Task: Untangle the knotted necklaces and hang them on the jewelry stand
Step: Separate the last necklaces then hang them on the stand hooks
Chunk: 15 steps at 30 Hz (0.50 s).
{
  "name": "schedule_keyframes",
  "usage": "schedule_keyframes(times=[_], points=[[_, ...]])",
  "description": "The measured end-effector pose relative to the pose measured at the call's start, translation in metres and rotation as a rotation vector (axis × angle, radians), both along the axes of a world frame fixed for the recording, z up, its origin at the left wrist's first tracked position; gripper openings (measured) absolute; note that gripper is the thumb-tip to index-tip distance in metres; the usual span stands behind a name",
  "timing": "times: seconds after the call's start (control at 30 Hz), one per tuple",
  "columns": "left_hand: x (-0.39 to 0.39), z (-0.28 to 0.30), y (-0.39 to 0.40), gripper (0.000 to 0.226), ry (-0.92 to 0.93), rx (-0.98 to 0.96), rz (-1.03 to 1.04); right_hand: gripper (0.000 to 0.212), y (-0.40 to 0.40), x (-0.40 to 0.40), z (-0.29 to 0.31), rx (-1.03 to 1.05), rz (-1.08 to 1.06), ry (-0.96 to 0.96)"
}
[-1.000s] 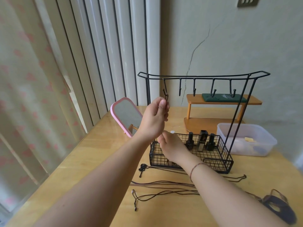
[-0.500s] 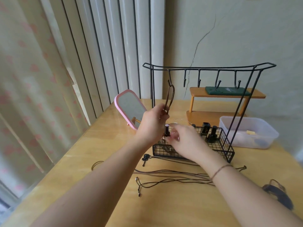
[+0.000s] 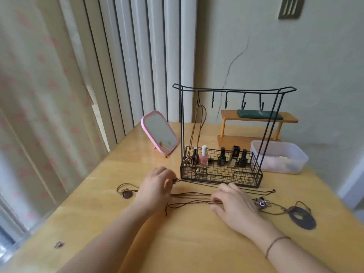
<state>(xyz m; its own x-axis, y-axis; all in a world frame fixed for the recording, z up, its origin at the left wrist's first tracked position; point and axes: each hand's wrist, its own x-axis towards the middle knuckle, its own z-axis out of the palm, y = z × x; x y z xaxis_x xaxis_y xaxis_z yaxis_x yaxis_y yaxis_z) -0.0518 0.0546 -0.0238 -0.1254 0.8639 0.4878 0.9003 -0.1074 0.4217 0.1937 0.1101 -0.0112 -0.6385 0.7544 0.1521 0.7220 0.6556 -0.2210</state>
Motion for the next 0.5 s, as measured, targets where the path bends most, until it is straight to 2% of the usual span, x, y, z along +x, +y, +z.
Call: schedule_keyframes(times=[0.13, 0.23, 0.3, 0.33, 0.43, 0.5], points=[[-0.041, -0.008, -0.027, 0.03, 0.098, -0.208, 0.262, 0.011, -0.013, 0.004, -0.001, -0.022, 0.016, -0.021], [-0.062, -0.01, -0.045, 0.053, 0.122, -0.381, 0.454, 0.008, -0.024, 0.007, 0.004, -0.058, 0.151, -0.104], [-0.068, -0.014, -0.05, 0.064, 0.095, -0.458, 0.504, 0.012, -0.036, 0.009, 0.009, -0.074, 0.281, -0.171], [-0.07, -0.016, -0.051, 0.062, 0.088, -0.473, 0.51, 0.013, -0.043, 0.01, 0.009, -0.064, 0.363, -0.198], [-0.073, -0.013, -0.051, 0.037, 0.09, -0.436, 0.452, 0.025, -0.064, 0.006, 0.013, -0.058, 0.545, -0.236], [-0.073, -0.009, -0.051, 0.026, 0.097, -0.423, 0.412, 0.033, -0.072, -0.004, 0.013, 0.036, 0.577, -0.17]])
